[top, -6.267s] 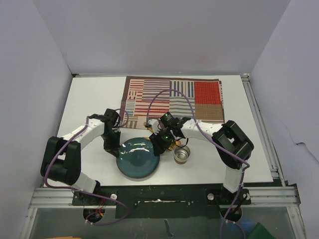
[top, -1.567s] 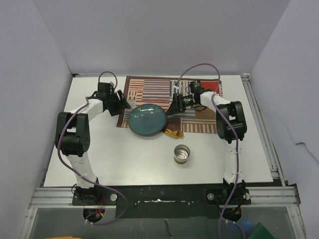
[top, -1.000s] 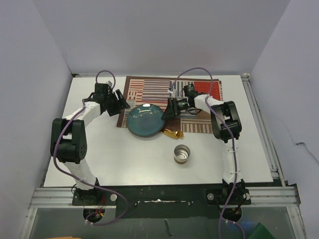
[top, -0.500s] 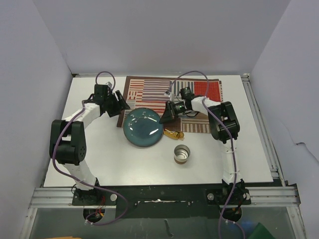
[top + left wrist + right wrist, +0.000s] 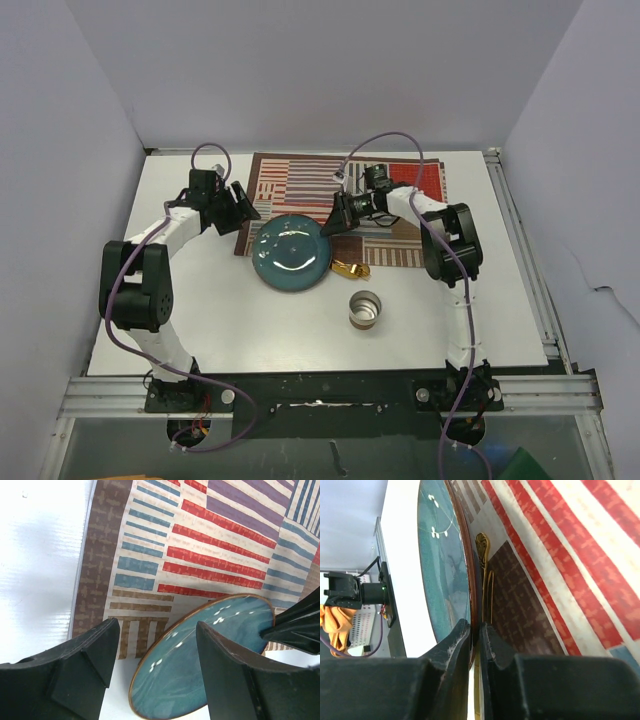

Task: Set the dinner table for one person
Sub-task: Pick up the plate at the center of the board.

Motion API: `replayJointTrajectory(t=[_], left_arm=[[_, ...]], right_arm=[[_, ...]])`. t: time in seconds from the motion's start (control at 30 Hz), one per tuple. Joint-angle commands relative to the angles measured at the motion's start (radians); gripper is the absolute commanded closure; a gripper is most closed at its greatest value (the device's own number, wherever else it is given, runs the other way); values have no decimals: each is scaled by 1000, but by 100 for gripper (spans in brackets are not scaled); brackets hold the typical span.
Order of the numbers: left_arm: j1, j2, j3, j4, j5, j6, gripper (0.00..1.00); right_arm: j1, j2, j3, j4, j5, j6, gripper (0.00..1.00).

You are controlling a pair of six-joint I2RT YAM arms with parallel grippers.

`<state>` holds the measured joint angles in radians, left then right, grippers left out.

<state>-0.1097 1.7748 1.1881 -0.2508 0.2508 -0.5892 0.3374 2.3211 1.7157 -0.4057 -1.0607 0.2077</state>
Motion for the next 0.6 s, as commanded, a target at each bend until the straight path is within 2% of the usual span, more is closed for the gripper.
replayJointTrajectory(t=[0.0,0.2,0.4,0.57], left_arm=[[2,-36,16,36,-2,16,38],[3,-18,18,39,5,16,38],[4,-4,19,35,5,23,38],[5,2,22,35,10,26,38]], right_arm=[[-44,-31,73,77,-107,104,100],[-98,-14,87,260,-173,304,100],[-155,-11,-11,660,-186,646,100],[-198,1,3,668,-170,666,100]])
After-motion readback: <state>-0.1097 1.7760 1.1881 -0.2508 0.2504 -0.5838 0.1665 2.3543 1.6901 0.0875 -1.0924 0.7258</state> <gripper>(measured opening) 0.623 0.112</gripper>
